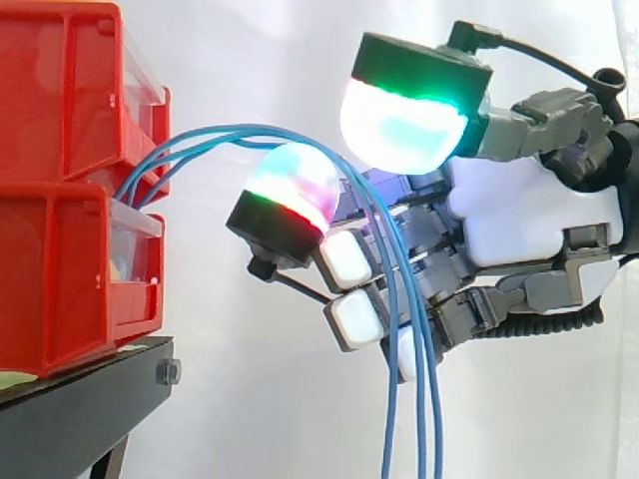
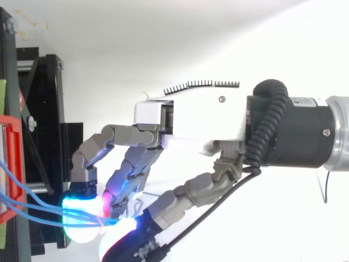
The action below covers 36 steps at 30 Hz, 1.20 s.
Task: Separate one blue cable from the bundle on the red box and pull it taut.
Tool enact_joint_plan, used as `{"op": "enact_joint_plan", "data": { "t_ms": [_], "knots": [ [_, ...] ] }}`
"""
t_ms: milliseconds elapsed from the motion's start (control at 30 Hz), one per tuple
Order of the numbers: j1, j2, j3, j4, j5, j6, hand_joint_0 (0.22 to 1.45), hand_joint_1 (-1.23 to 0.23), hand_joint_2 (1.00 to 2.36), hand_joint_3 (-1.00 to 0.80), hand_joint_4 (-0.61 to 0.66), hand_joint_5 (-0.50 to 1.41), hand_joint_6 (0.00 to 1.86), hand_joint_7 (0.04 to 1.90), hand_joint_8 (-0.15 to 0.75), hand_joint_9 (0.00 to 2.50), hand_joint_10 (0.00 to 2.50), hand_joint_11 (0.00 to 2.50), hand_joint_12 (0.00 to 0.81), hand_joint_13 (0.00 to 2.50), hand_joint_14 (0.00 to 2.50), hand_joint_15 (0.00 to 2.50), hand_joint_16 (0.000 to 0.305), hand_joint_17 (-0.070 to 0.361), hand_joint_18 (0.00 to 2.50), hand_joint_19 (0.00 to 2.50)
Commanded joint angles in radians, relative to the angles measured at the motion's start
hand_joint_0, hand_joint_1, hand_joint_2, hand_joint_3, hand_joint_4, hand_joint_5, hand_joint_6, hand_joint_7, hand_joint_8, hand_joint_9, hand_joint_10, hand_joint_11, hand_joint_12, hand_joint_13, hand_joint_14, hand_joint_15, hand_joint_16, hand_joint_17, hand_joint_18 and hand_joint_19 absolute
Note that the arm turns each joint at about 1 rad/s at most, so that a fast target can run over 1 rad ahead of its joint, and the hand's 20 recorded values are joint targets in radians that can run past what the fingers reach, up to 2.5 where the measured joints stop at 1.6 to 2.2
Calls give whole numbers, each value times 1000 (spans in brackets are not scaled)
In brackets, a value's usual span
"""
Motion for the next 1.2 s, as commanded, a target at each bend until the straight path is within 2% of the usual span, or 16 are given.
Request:
{"op": "enact_joint_plan", "data": {
  "t_ms": [0,33,133,267,567,600,633,967,1167],
  "knots": [
    [-2,0,0,0,-1,0,584,-706,1001,-495,183,-149,836,1007,360,957,10,383,382,938,10,335,46,104,847,480],
    [0,0,0,0,-1,0,574,-628,1000,-498,180,-137,828,1030,370,1000,13,387,380,965,10,332,47,106,878,491],
    [-2,0,1,0,-1,0,603,-523,1006,-434,169,-130,822,1034,375,1062,11,387,381,991,10,345,47,106,890,513],
    [-2,0,1,0,1,0,618,-500,1009,-377,157,-124,813,1010,377,1063,13,391,383,1003,12,352,47,106,903,509],
    [0,0,1,0,1,0,601,-720,1017,-158,187,-139,791,994,389,1007,11,389,406,995,10,346,51,115,924,471],
    [0,0,0,0,1,0,619,-817,1017,-129,180,-162,826,979,381,978,10,395,410,988,10,334,51,115,925,468],
    [0,0,0,0,-1,0,620,-822,1017,-123,173,-164,829,977,372,963,10,390,404,977,10,340,51,115,920,462],
    [0,0,0,0,-1,0,663,-862,1020,-194,139,-173,834,908,344,895,11,401,385,916,10,338,47,105,842,471],
    [-2,0,0,0,-1,0,705,-936,1018,-231,115,-173,835,911,338,891,11,416,371,902,11,334,46,104,835,444]
  ]
}}
